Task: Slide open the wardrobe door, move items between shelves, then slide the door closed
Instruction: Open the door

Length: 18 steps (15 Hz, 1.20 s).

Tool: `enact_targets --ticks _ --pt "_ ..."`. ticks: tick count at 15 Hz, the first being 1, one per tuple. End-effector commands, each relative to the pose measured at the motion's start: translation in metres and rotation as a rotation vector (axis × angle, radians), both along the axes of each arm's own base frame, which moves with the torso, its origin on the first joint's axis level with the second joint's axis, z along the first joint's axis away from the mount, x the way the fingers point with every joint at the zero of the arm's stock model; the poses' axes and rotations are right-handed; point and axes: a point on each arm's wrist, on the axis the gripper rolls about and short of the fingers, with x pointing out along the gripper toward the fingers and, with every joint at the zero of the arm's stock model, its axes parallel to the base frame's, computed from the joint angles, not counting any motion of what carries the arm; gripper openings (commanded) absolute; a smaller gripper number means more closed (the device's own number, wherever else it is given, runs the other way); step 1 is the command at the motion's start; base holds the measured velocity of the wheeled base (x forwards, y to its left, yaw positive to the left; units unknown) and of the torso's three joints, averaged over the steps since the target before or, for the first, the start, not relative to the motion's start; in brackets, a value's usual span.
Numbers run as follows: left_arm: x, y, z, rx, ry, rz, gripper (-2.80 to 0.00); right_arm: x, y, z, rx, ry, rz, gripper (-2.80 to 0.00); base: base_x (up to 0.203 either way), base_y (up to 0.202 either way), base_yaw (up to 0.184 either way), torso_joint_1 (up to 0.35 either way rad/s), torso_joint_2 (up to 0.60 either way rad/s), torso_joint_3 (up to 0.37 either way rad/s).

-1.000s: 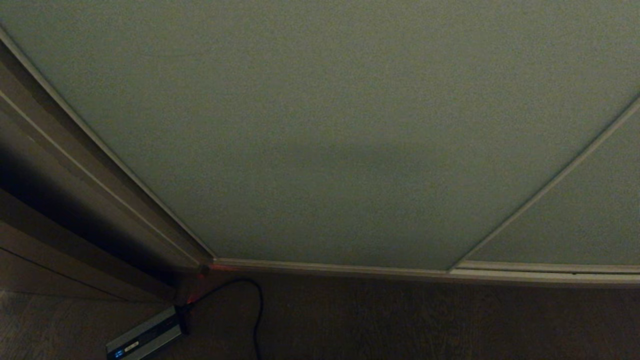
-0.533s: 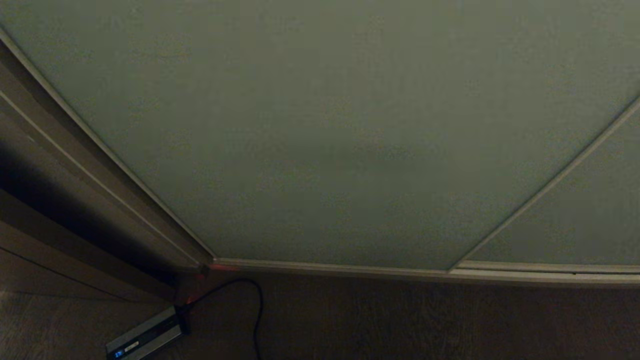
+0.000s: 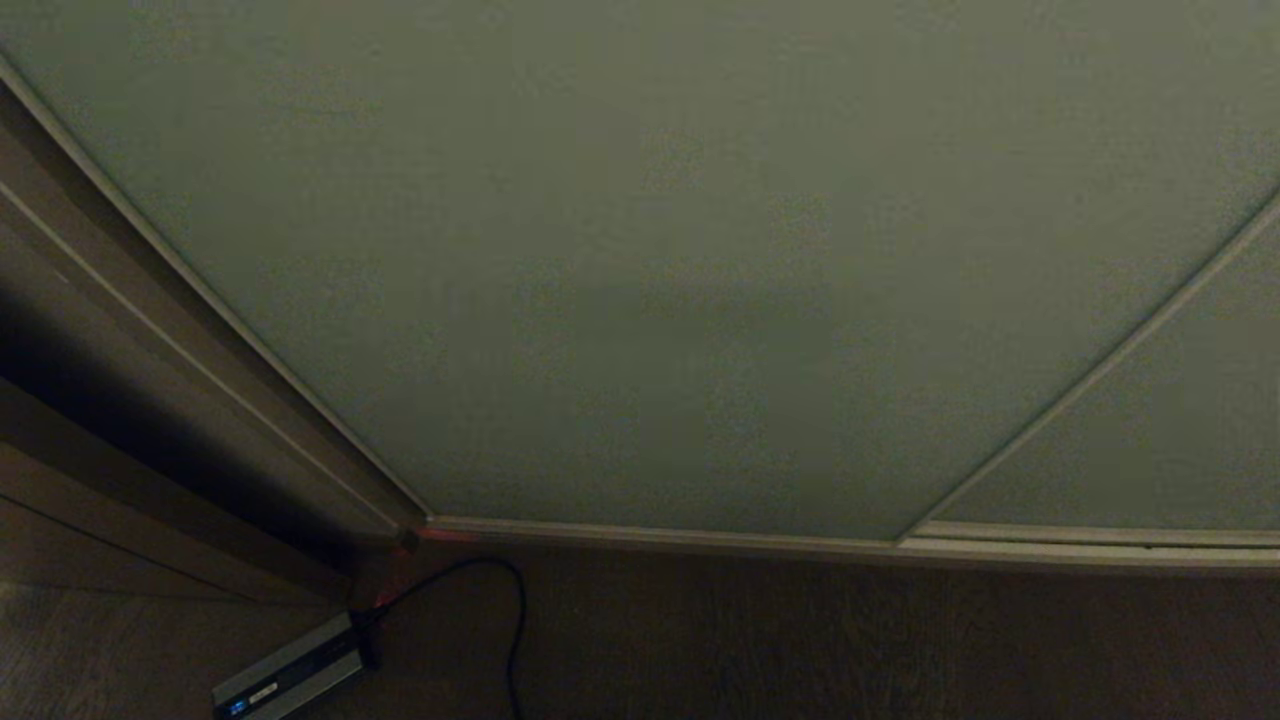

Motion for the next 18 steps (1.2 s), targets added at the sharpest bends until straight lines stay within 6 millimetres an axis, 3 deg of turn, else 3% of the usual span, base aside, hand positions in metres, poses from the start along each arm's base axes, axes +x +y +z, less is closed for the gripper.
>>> enact_targets --ticks 1,18 --pt "0.0001 0.0000 0.0001 0.000 0.001 0.000 -2.80 0.0002 0.0000 -0.0008 0.000 0.003 0.001 -2.80 0.000 0.000 0.000 0.000 0.00 0.000" --pt "0.0001 0.0000 0.0001 0.000 0.001 0.000 -2.80 0.0002 0.0000 -0.0008 0.000 0.003 0.001 -2.80 0.000 0.000 0.000 0.000 0.00 0.000"
